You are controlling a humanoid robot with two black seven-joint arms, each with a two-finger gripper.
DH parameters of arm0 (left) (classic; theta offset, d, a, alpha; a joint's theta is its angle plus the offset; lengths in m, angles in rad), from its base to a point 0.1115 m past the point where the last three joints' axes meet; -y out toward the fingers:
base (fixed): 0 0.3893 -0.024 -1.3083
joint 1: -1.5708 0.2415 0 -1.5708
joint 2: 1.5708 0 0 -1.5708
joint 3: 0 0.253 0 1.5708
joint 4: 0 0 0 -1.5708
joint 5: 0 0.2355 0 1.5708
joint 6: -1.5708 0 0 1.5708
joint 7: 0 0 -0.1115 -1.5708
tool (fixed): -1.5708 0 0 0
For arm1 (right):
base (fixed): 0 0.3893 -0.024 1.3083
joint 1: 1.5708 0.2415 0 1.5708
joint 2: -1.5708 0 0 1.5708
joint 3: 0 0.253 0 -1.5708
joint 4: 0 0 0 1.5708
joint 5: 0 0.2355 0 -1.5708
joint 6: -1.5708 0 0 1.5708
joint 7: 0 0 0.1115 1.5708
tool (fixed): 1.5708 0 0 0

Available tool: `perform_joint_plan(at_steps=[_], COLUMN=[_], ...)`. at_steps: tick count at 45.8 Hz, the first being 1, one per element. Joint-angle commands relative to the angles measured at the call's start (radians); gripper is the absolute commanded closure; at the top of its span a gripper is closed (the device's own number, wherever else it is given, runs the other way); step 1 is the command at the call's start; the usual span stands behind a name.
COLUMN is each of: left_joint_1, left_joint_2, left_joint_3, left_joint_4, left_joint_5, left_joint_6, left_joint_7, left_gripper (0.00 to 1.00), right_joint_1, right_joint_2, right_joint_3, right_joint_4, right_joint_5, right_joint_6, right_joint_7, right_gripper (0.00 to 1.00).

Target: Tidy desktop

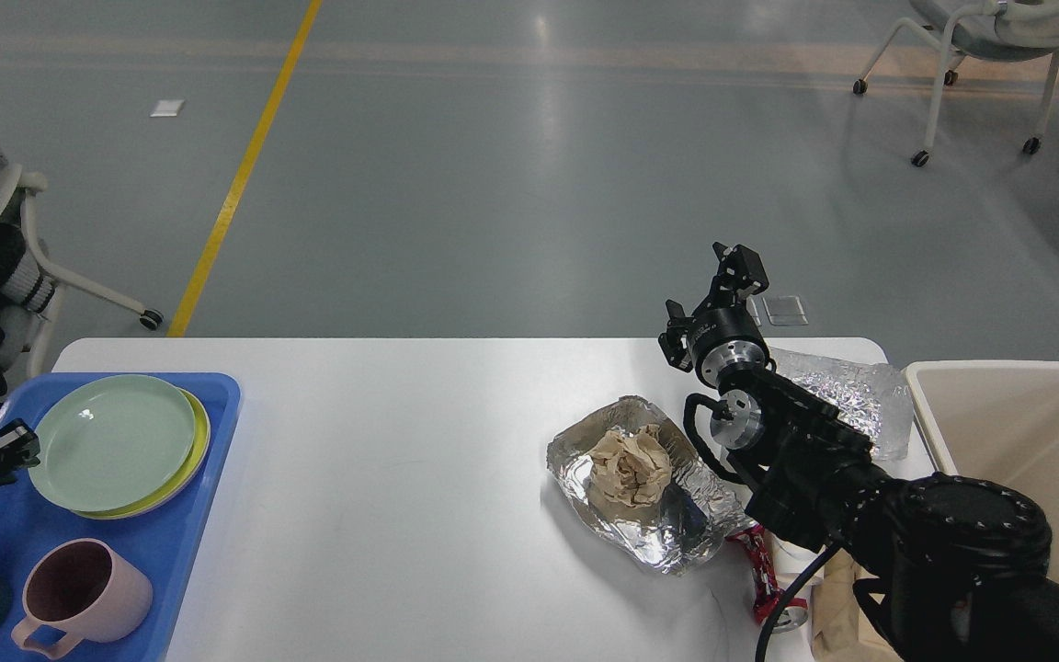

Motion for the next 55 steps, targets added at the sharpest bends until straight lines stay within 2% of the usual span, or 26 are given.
perform_joint_plan(at_steps=[1,12,17,20,27,35,36,43,44,47,51,55], left_joint_1=[0.001,-0.015,-0.061,-0.112,-0.261,-0.560,-0.599,-0.888,-0.973,-1.070,-1.152,-1.161], left_joint_2=[0.001,0.004,0.032,0.073,0.136,0.148,0.145,0.102,0.075,0.038,-0.008,-0.034], left_joint_3=[-0.003,-0.003,0.008,0.018,0.089,0.329,0.360,0.561,0.610,0.658,0.684,0.632], left_joint_4=[0.000,-0.018,-0.052,-0.070,-0.127,-0.192,-0.201,-0.299,-0.342,-0.386,-0.423,-0.413], left_joint_5=[0.000,0.003,0.003,0.003,0.005,0.009,0.009,0.011,0.014,0.014,0.012,-0.003], left_joint_6=[0.000,-0.026,-0.106,-0.178,-0.396,-0.725,-0.745,-0.745,-0.745,-0.745,-0.745,-0.745], left_joint_7=[0.002,0.005,0.007,0.008,0.011,0.010,0.010,0.008,0.008,0.007,-0.004,-0.010], left_gripper=[0.58,0.40,0.31,0.25,0.23,0.23,0.23,0.23,0.23,0.23,0.23,0.23], right_joint_1=[-0.001,0.001,-0.001,-0.001,-0.001,-0.001,-0.001,0.001,-0.001,-0.001,-0.001,-0.001], right_joint_2=[0.000,0.000,0.000,0.000,0.000,0.000,0.000,0.000,0.000,0.000,0.000,0.000], right_joint_3=[0.000,0.000,0.000,0.001,0.000,0.001,0.000,0.001,0.000,0.000,0.000,0.001], right_joint_4=[0.000,0.000,0.000,0.000,0.000,0.000,0.000,0.000,0.000,0.000,0.000,0.000], right_joint_5=[0.000,0.000,0.000,0.000,0.000,0.000,0.000,0.000,0.000,0.000,0.000,0.000], right_joint_6=[0.000,0.000,0.000,0.000,0.000,0.000,0.000,0.000,0.000,0.000,0.000,0.000], right_joint_7=[0.000,0.000,0.000,0.000,0.000,0.000,0.000,0.000,0.000,0.000,0.000,0.000], right_gripper=[0.00,0.00,0.00,0.00,0.00,0.00,0.00,0.00,0.00,0.00,0.00,0.00])
